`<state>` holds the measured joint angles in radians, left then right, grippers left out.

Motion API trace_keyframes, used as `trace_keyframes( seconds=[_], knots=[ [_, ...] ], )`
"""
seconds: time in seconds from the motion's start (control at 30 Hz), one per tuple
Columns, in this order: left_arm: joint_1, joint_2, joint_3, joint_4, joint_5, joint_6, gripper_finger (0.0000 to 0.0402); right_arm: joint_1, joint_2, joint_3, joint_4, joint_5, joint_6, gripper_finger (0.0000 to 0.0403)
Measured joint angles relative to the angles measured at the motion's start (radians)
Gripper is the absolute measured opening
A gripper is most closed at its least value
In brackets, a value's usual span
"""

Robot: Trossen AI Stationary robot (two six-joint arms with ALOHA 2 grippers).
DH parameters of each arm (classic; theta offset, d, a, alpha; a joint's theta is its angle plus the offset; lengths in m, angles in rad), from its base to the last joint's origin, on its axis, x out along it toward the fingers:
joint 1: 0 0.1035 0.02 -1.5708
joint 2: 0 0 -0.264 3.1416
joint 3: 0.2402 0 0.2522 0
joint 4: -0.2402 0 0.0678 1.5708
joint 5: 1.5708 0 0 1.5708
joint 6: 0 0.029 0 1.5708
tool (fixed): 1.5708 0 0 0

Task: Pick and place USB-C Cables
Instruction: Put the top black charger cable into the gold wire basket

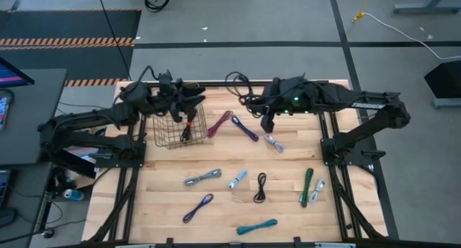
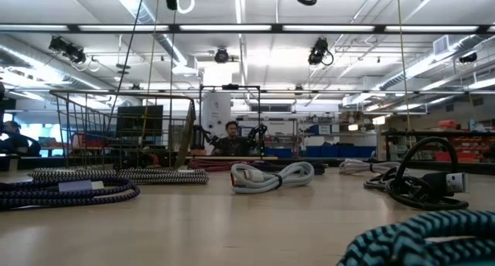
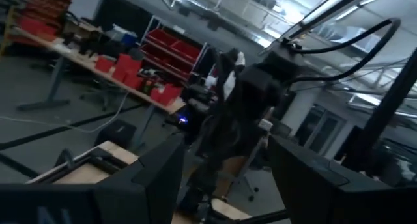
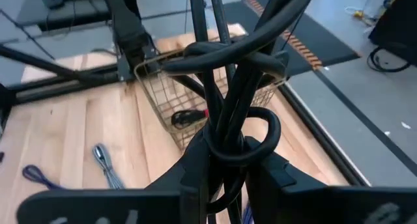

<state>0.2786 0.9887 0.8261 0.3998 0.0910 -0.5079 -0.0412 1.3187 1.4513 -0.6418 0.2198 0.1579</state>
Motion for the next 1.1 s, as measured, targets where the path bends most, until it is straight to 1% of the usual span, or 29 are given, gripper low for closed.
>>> trace_keyframes(
  seconds=[0.23,0.3,0.53,0.6,0.87,1.1],
  knots=[
    [-0.001,0.114,0.000,0.096,-0.002,-0.013,0.0229,-0.003,0.060,0.000,0.119,-0.082,-0.046,0.0075],
    [-0.001,0.142,0.000,0.131,0.002,-0.025,0.0229,-0.003,0.069,0.000,0.146,-0.090,-0.055,0.0075],
    [-0.002,0.210,0.000,0.293,0.075,-0.036,0.0229,-0.003,0.080,0.000,0.157,-0.093,-0.063,0.0075],
    [-0.004,0.211,0.000,0.298,0.097,-0.038,0.0229,-0.006,0.082,0.000,0.156,-0.091,-0.084,0.0075],
    [-0.034,0.211,0.000,0.308,0.127,0.000,0.0229,-0.056,0.082,0.000,0.164,-0.083,-0.123,0.0075],
    [-0.026,0.211,0.000,0.307,0.116,0.022,0.0229,-0.082,0.088,0.000,0.189,-0.141,-0.110,0.0075]
  ],
)
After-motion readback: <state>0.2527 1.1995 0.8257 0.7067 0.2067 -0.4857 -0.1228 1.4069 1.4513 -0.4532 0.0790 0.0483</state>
